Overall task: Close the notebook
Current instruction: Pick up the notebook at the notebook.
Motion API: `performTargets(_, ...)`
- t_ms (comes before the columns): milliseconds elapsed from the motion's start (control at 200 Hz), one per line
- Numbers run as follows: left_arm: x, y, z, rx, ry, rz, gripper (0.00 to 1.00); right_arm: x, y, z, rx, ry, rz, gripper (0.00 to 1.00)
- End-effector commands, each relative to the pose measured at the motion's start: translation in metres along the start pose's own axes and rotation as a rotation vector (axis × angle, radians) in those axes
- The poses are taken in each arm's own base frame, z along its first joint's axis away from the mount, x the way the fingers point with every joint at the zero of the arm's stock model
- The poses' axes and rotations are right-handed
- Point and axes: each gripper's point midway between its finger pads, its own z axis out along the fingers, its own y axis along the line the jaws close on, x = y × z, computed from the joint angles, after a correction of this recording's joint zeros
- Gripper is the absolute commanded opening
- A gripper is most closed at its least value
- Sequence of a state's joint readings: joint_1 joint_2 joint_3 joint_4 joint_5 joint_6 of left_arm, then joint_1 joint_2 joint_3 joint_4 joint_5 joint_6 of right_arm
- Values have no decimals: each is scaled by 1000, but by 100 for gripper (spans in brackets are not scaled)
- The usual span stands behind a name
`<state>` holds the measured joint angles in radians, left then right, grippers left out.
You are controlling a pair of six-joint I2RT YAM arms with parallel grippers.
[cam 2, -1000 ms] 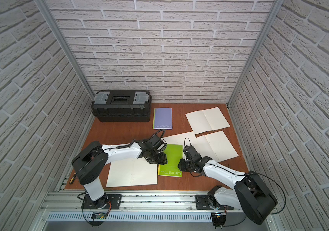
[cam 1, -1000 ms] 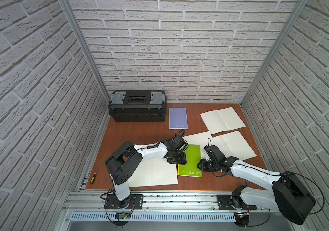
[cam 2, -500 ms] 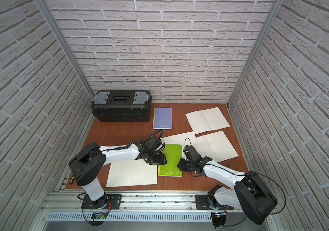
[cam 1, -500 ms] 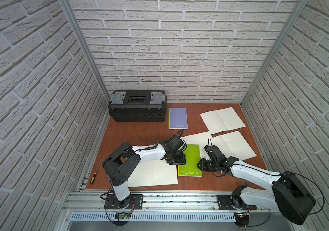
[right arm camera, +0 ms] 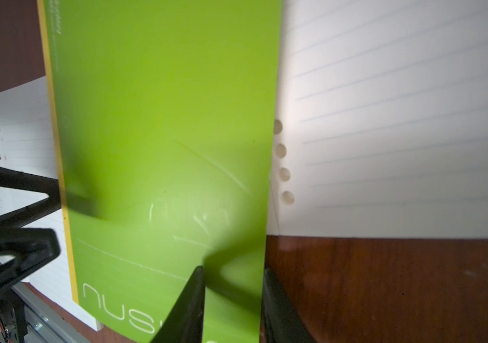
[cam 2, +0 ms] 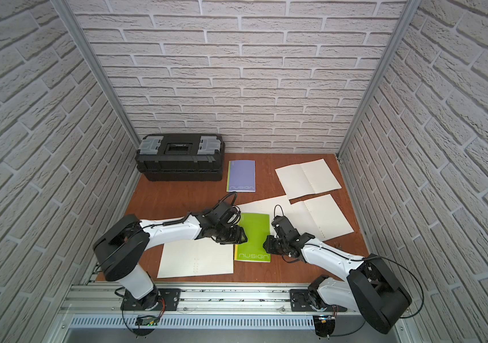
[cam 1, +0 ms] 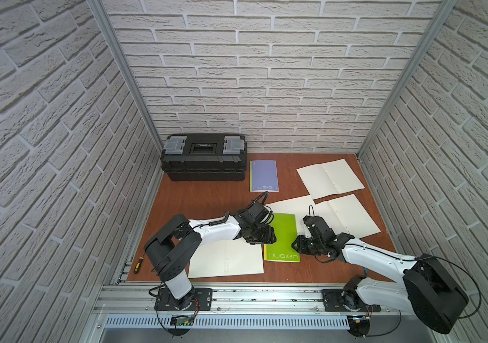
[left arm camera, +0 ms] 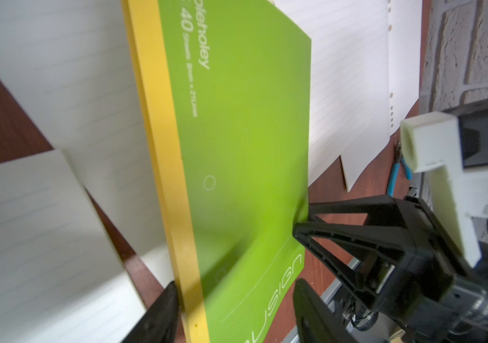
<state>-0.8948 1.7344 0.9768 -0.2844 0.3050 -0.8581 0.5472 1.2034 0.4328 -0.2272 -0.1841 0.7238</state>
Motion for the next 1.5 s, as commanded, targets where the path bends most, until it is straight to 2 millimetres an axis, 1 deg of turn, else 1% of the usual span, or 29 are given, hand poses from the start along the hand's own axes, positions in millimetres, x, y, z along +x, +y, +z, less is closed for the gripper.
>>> performTargets(0,-11,-32,-14,159,-57,11,61,8,0,5,-18,17,0,33)
performTargets(205,-21,-42,-33,240,-126,-9,61,8,1,6,-24,18,4,33)
performTargets(345,-25,-46,-41,274,-156,-15,61,8,1,7,-29,16,7,33)
performTargets(695,-29,-56,-40,333,-165,-25,61,7,4,6,-43,7,7,33)
performTargets(780,-31,-61,-41,364,-169,-28,61,7,5,7,-51,8,8,33)
performTargets(895,-31,-63,-40,382,-170,-35,60,7,6,9,-58,9,10,33)
performTargets(985,-32,-63,-39,390,-171,-43,58,7,6,9,-59,11,11,33)
performTargets(1060,-31,-61,-37,379,-164,-47,55,7,6,9,-59,8,10,33)
performTargets(1150,-30,-52,-33,308,-154,-51,53,7,5,9,-56,10,9,33)
performTargets(1245,-29,-52,-34,297,-154,-35,53,8,5,9,-56,11,8,33)
performTargets(1375,-28,-50,-36,286,-155,-35,45,7,6,8,-55,12,6,33)
performTargets(1445,-28,-48,-36,270,-157,-34,44,6,6,7,-55,10,4,33)
performTargets(1490,-28,-46,-37,255,-158,-32,40,6,6,7,-50,11,1,33)
